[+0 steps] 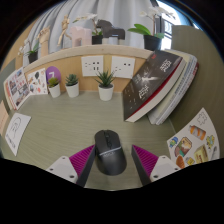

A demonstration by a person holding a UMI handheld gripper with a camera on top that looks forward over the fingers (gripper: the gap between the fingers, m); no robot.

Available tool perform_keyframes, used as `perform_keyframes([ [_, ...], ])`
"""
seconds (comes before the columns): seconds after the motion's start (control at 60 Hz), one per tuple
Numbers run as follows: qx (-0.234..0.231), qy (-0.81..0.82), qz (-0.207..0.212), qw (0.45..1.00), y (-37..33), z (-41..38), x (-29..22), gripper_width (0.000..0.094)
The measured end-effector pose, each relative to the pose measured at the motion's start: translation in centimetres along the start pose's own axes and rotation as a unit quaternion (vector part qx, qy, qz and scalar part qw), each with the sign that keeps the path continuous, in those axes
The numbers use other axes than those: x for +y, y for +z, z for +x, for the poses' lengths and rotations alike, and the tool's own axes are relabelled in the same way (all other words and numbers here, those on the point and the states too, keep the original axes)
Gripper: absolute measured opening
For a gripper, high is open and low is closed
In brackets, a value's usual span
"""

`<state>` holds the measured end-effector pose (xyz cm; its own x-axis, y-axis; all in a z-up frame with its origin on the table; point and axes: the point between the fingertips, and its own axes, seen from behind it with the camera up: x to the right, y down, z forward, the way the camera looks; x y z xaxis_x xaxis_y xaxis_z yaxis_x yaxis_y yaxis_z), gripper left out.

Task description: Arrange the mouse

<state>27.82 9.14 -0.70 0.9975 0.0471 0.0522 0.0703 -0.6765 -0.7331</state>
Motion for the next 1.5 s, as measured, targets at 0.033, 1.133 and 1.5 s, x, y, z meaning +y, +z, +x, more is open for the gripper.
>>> perform_keyframes([
  [0.033,-0.004,0.004,-0.002,1.0,0.4,0.0,-0.3,0.0734],
  [1.133,0.08,0.083,0.107,0.988,-13.4,-12.6,-22.0,0.0291],
  [1.5,0.002,0.042,0.049,0.998,-8.8,-39.7,-17.3,0.029],
])
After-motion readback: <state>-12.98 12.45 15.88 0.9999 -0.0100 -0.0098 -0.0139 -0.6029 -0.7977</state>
